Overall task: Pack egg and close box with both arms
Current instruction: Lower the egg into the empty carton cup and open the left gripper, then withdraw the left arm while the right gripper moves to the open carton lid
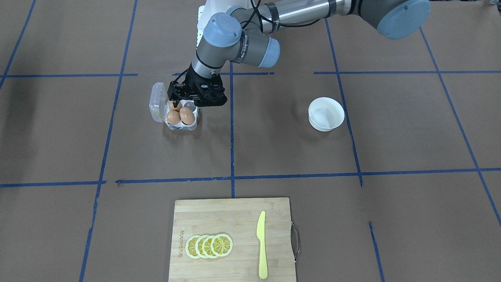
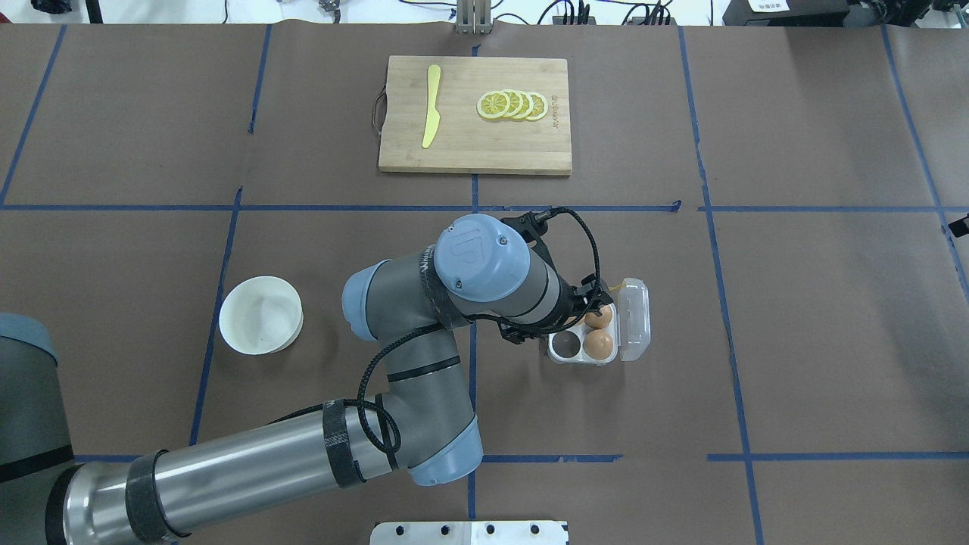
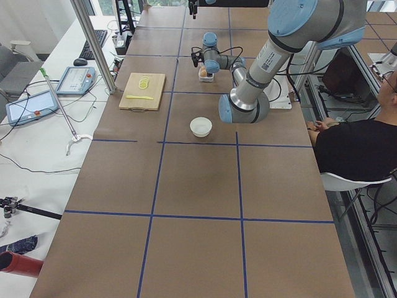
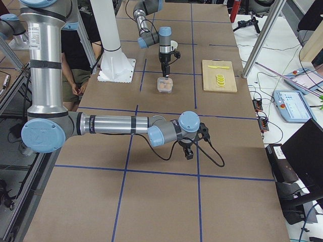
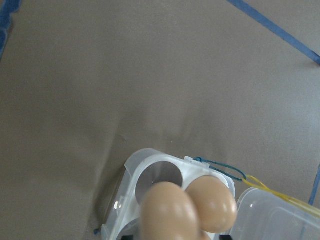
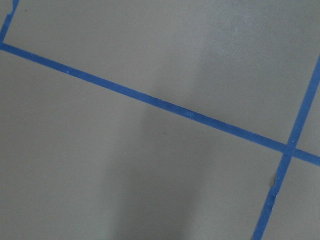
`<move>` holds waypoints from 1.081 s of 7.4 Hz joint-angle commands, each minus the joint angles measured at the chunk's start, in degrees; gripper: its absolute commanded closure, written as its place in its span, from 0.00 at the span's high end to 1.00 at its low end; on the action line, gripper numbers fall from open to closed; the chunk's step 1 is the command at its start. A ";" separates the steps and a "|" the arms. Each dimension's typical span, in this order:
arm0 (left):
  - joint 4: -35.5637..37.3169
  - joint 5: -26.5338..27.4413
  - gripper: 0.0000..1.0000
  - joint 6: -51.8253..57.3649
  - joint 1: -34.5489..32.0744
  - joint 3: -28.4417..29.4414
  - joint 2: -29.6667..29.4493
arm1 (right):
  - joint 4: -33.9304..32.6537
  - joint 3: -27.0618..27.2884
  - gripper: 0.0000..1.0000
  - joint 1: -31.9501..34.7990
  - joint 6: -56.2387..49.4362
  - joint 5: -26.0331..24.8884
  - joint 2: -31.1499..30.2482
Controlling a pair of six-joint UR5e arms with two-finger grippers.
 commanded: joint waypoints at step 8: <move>9.07 -5.01 0.99 30.66 -19.30 -21.38 22.07 | 11.45 15.99 1.00 -30.95 61.69 -15.20 5.62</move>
